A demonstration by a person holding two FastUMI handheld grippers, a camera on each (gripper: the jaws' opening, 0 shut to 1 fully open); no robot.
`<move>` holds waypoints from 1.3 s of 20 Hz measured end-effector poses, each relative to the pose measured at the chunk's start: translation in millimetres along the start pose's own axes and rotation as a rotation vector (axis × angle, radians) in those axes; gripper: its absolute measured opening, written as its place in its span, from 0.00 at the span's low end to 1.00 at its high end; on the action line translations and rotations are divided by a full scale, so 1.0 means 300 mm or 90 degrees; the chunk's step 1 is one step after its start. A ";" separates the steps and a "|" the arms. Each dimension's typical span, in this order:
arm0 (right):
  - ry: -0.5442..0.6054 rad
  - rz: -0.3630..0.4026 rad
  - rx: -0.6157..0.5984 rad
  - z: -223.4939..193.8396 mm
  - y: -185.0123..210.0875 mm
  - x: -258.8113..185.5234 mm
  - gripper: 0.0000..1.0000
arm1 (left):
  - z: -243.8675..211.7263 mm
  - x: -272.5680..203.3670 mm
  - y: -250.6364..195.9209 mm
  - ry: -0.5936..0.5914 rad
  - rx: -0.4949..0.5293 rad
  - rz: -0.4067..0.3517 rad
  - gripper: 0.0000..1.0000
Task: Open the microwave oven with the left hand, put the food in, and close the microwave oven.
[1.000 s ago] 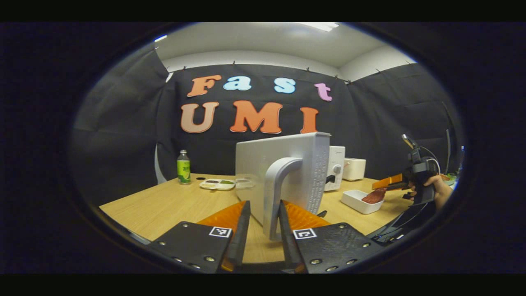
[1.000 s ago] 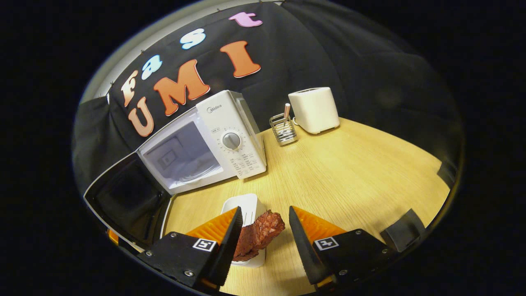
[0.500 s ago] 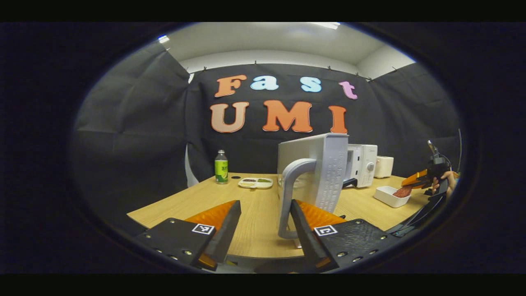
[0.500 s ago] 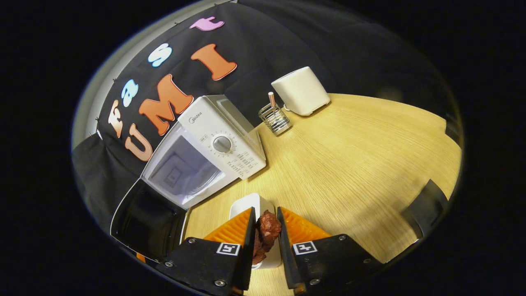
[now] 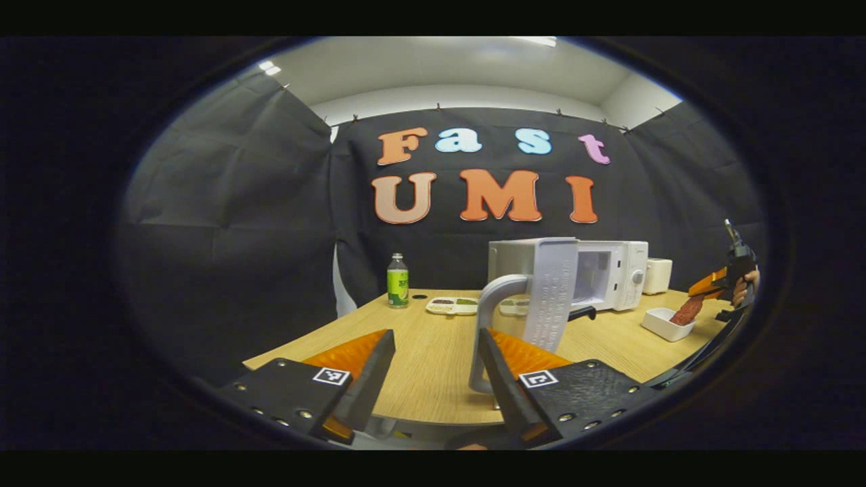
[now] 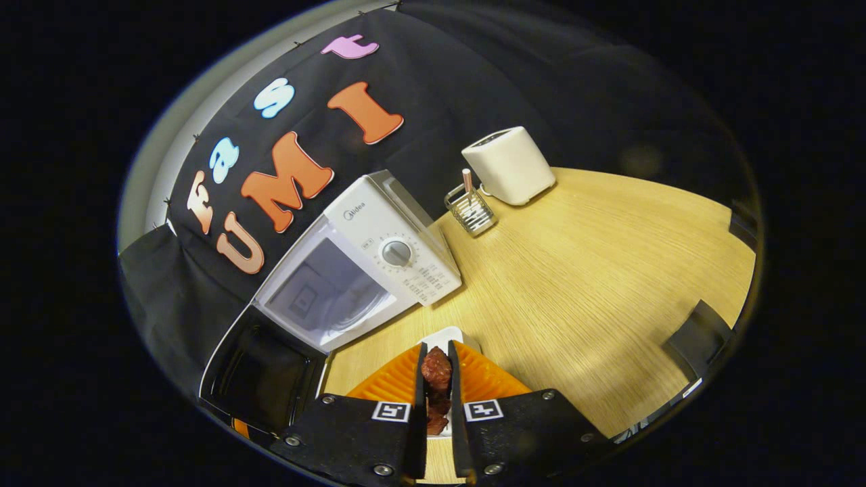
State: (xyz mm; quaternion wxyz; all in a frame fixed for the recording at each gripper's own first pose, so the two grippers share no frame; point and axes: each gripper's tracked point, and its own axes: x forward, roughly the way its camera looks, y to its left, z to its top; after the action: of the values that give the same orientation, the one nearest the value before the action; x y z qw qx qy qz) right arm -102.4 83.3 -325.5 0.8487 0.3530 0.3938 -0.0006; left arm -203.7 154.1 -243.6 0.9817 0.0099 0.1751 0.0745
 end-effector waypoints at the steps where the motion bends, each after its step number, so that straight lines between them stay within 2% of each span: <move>1: -0.015 0.006 -0.005 0.027 0.025 -0.010 0.14 | 0.004 0.003 0.001 0.002 -0.005 -0.005 0.82; 2: -0.029 0.011 -0.013 0.052 0.053 -0.019 0.15 | 0.006 0.004 0.002 0.003 -0.007 -0.007 0.86; 4: -0.058 0.019 -0.026 0.099 0.108 -0.029 0.15 | 0.006 0.000 0.021 0.004 0.002 -0.004 0.86; 8: -0.096 0.046 -0.056 0.150 0.246 -0.012 0.14 | 0.063 -0.023 0.032 -0.021 0.008 -0.029 0.87; 13: -0.134 0.091 -0.044 0.190 0.441 0.068 0.15 | 0.049 -0.003 0.123 -0.022 -0.002 0.009 0.86; 19: -0.178 0.101 -0.003 0.188 0.608 0.220 0.14 | 0.001 0.010 0.220 -0.011 -0.040 0.049 0.87; 26: -0.198 0.071 0.035 0.105 0.708 0.468 0.15 | -0.055 0.030 0.318 0.007 -0.062 0.080 0.87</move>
State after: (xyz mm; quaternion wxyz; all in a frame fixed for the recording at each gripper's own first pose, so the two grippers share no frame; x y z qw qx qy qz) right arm 74.6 262.8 -278.3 0.8882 0.3929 0.2373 -0.0188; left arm -214.6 249.8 -257.8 0.9734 -0.0274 0.1756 0.1448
